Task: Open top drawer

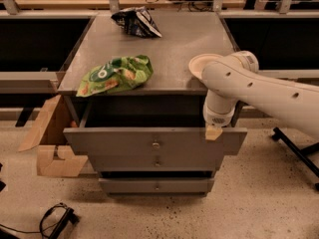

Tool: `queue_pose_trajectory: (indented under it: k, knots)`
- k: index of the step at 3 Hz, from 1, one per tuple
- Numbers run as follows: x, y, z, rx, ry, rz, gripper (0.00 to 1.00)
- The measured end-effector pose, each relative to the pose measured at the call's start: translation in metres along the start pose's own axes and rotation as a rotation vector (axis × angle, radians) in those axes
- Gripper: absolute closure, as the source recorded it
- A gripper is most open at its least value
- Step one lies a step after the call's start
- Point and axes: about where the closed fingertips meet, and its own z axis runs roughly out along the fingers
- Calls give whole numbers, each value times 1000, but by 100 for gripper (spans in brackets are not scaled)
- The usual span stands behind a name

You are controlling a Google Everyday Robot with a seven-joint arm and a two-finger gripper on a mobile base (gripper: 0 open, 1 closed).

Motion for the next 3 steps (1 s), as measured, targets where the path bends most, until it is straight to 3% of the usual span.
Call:
queue_pose_trajectory:
  k: [1,2,3]
  knots:
    - [0,0,0,0,0,0,14]
    - [0,0,0,0,0,0,0]
    - [0,0,0,0,0,0,0]
